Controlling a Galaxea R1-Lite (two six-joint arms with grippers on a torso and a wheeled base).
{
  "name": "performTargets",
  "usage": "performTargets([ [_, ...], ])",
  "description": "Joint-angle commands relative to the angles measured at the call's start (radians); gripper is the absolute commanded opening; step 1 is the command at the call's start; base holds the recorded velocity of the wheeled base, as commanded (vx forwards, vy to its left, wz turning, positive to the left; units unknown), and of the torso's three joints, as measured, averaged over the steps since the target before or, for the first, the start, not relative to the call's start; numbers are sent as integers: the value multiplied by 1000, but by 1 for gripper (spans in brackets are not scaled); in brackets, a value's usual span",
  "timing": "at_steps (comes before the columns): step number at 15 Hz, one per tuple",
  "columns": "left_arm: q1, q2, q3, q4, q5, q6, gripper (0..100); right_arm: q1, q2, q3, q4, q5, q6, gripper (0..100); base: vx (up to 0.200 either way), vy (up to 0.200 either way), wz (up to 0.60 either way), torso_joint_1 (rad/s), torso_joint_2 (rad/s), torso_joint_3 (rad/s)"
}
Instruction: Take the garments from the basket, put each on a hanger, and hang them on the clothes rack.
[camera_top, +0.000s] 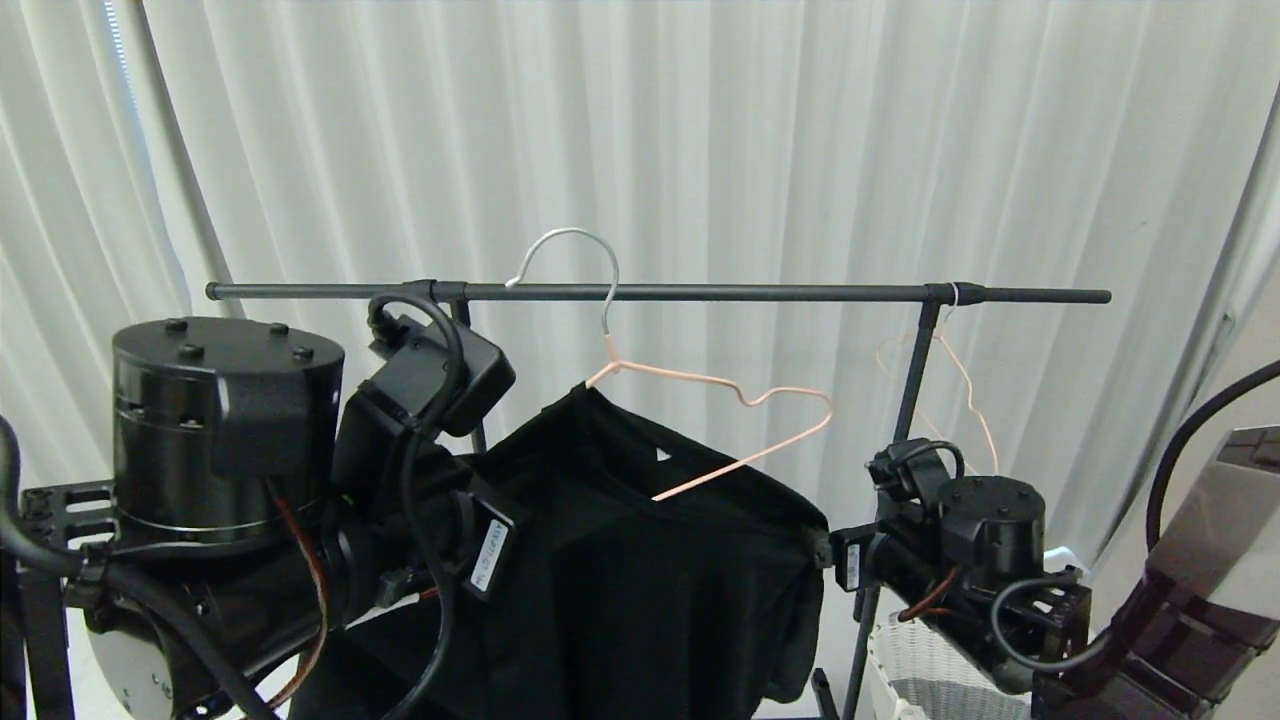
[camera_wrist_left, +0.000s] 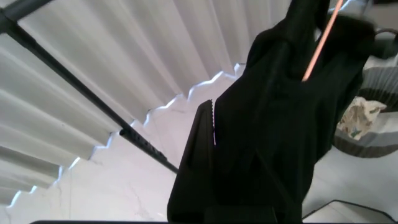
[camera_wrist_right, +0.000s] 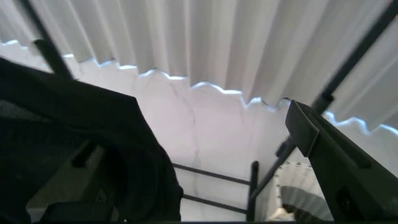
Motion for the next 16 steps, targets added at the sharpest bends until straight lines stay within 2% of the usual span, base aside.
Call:
performTargets([
  [1, 7, -36, 92, -57, -11, 17, 0, -107, -30, 6, 0, 77, -29, 100, 0, 0, 0, 0, 0, 0],
  [2, 9, -48, 114, -65, -23, 29, 0, -125, -38, 6, 0, 100, -35, 100, 0, 0, 0, 0, 0, 0],
  [3, 9, -82, 162, -65, -72, 52, 0, -154, -55, 7, 0, 155, -40, 100, 0, 0, 0, 0, 0, 0],
  [5, 12, -114, 220, -65, -134, 87, 0, -174, -69, 7, 0, 204, -47, 100, 0, 0, 0, 0, 0, 0],
  [7, 44, -114, 250, -67, -147, 129, 0, -180, -84, 13, 3, 242, -55, 100, 0, 0, 0, 0, 0, 0],
  [11, 99, -97, 263, -67, -160, 159, 0, -191, -112, 18, 8, 293, -69, 100, 0, 0, 0, 0, 0, 0],
  [14, 92, -28, 280, -76, -160, 163, 0, -199, -227, 6, 129, 431, -70, 100, 0, 0, 0, 0, 0, 0],
  [16, 92, 35, 277, -151, -158, 158, 0, -213, -326, -10, 257, 520, -69, 100, 0, 0, 0, 0, 0, 0],
])
